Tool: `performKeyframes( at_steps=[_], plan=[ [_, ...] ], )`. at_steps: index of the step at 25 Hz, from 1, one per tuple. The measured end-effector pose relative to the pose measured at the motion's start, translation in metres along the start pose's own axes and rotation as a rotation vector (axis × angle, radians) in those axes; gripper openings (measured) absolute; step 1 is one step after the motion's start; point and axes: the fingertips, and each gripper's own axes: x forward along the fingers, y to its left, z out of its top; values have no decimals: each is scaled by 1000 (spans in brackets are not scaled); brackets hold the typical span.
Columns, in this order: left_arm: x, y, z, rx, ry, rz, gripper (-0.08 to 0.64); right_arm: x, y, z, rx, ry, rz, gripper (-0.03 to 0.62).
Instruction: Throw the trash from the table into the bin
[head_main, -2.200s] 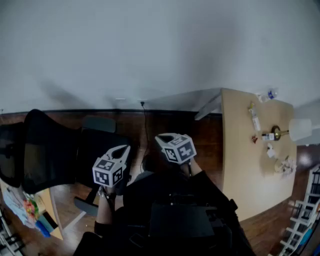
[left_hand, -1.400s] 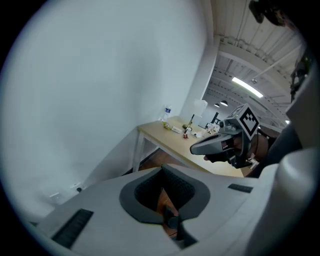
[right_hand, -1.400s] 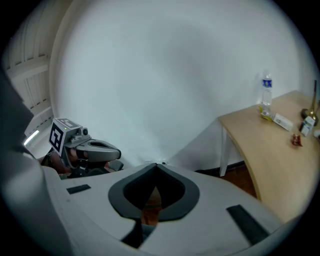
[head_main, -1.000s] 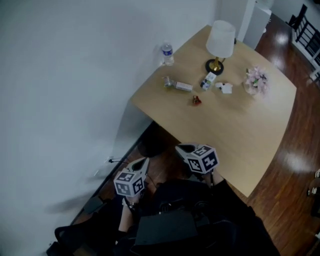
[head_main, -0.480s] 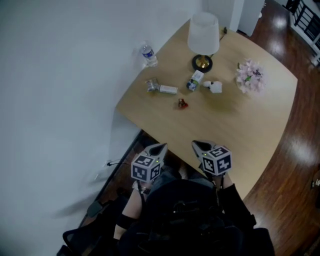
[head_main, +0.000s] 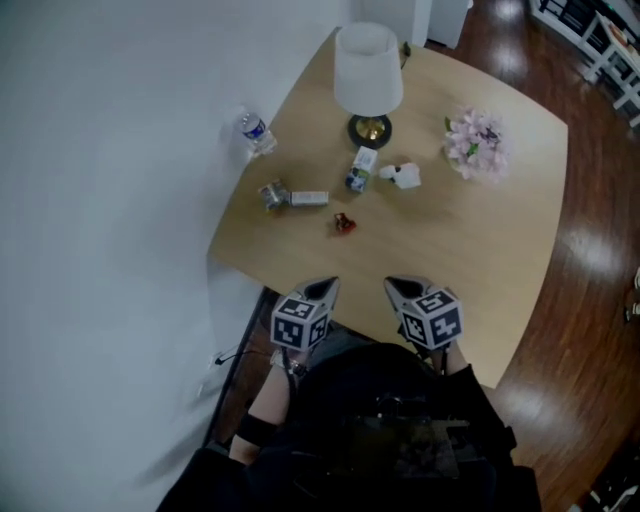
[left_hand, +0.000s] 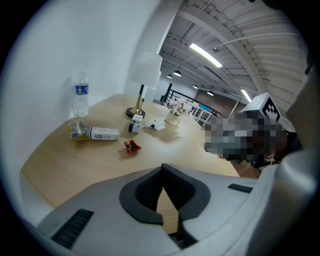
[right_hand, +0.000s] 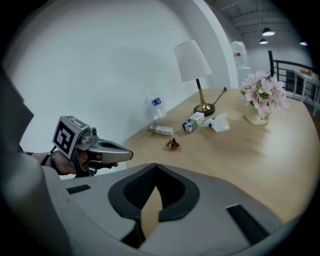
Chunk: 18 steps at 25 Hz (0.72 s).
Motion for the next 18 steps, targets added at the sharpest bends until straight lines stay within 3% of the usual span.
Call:
performKeyframes(
  at_steps=[3, 7, 9, 11, 12, 18],
  plan=[
    [20, 11, 8, 45, 33, -18, 0, 3, -9, 7, 25, -12, -42, 8],
    [51, 36, 16, 106, 97, 19, 18, 7, -18, 9, 61, -12, -89, 8],
    [67, 50, 21, 127, 115, 48, 102, 8, -21, 10, 85, -15, -106, 8],
    [84, 64, 26, 149, 129, 81, 263, 9, -24, 10, 104, -18, -124, 8],
    [92, 71, 27, 161, 139, 95, 300, 10, -25, 10, 112, -18, -134, 8],
    [134, 90, 34, 178, 173, 98, 333, 11, -30, 17, 150, -17, -179, 8]
  ],
)
